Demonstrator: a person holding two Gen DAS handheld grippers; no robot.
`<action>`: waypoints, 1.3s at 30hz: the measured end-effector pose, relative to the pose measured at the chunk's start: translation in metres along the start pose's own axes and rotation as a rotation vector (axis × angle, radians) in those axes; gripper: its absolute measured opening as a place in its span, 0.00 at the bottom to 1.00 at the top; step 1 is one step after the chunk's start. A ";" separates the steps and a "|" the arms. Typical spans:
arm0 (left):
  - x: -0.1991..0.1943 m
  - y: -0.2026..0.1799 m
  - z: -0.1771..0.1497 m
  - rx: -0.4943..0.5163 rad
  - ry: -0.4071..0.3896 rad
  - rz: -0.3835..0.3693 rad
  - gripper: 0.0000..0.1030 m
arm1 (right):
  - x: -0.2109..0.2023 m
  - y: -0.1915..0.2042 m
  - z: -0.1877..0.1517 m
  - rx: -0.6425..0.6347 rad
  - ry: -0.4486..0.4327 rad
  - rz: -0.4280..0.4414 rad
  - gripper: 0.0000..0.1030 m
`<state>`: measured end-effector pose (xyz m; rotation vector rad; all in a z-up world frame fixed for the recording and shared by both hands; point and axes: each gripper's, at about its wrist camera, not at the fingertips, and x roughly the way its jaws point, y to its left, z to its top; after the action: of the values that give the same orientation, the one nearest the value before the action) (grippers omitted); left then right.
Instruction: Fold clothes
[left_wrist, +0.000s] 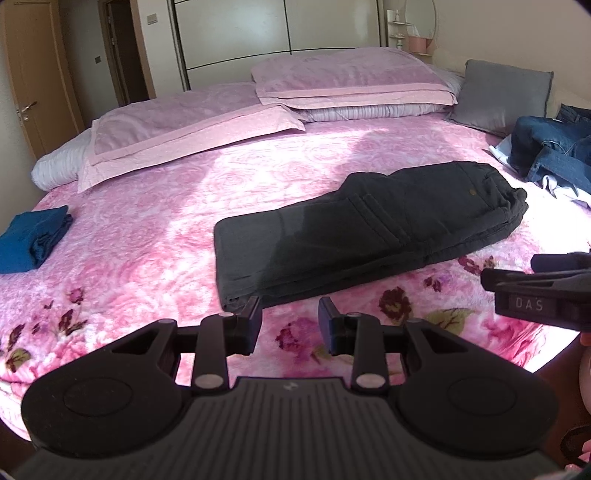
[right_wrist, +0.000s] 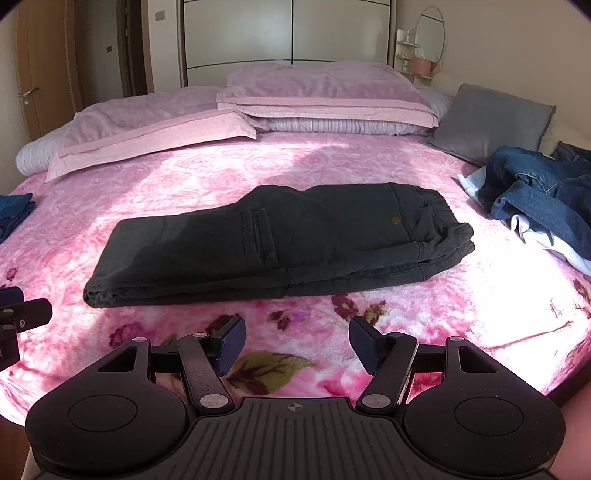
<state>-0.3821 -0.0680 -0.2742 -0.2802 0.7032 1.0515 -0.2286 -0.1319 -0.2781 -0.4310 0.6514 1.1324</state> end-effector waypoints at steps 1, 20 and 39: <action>0.005 -0.001 0.001 0.000 0.006 -0.004 0.29 | 0.004 -0.001 0.000 0.000 0.007 -0.003 0.64; 0.122 0.022 0.021 -0.040 0.061 -0.073 0.28 | 0.105 -0.158 -0.011 0.681 0.003 0.186 0.64; 0.188 0.032 0.032 -0.097 0.064 -0.128 0.27 | 0.180 -0.255 -0.003 1.040 -0.066 0.367 0.00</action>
<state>-0.3393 0.0955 -0.3686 -0.4389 0.6837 0.9590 0.0558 -0.1053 -0.4030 0.6327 1.1804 0.9835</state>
